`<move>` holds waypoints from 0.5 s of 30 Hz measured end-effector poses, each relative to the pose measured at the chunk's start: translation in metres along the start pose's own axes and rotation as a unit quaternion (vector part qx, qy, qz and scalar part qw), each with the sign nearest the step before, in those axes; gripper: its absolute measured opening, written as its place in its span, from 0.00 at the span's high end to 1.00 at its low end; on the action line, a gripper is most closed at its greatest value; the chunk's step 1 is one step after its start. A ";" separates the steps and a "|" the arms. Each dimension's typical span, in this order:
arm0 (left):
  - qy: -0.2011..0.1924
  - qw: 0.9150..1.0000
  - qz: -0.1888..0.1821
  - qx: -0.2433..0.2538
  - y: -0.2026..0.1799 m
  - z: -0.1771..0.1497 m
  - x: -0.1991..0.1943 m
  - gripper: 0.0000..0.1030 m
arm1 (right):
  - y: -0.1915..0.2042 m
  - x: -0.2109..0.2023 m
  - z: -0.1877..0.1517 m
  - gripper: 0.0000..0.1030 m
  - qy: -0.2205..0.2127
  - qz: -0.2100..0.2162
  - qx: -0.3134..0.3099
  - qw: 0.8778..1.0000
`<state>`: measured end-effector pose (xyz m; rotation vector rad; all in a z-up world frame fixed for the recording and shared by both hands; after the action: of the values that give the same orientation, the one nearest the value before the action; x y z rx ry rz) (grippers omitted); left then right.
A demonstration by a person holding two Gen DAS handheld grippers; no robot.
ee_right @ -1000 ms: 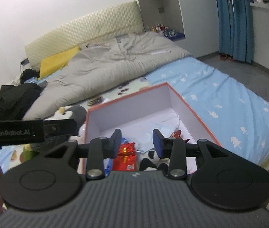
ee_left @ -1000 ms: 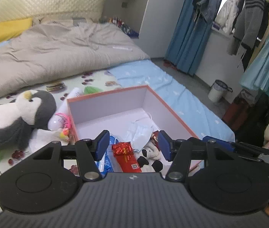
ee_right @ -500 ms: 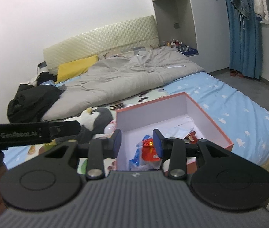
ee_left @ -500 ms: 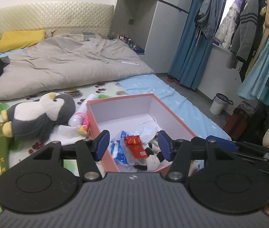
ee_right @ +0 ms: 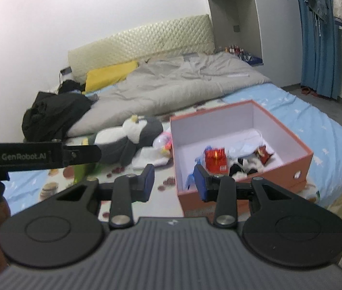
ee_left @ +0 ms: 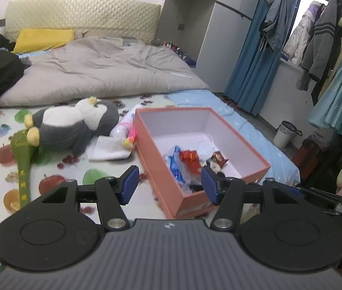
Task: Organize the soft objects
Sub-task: 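Withdraw both grippers from the box toward the white towel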
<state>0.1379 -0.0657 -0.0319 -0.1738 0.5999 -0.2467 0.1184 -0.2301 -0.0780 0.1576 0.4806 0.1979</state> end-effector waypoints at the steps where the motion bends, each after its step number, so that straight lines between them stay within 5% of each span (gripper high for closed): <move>1: 0.002 1.000 0.001 -0.001 0.003 -0.005 -0.001 0.38 | 0.002 -0.002 -0.005 0.62 0.001 0.001 0.000 1.000; 15: 0.024 0.999 0.017 -0.030 0.044 -0.064 0.007 0.33 | 0.031 0.016 -0.053 0.61 0.032 0.021 -0.029 0.999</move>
<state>0.1140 -0.0314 -0.0980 -0.2157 0.6572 -0.2004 0.1027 -0.1913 -0.1255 0.1054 0.5341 0.2592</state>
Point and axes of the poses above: each gripper's, at about its wrist camera, not at the fingertips, and x roughly the way its jaws point, y to its left, z to its top, the point moved 6 cm from there along x, roughly the way its jaws point, and after that the axes turned 2 degrees about -y, right-handed, at the moved point
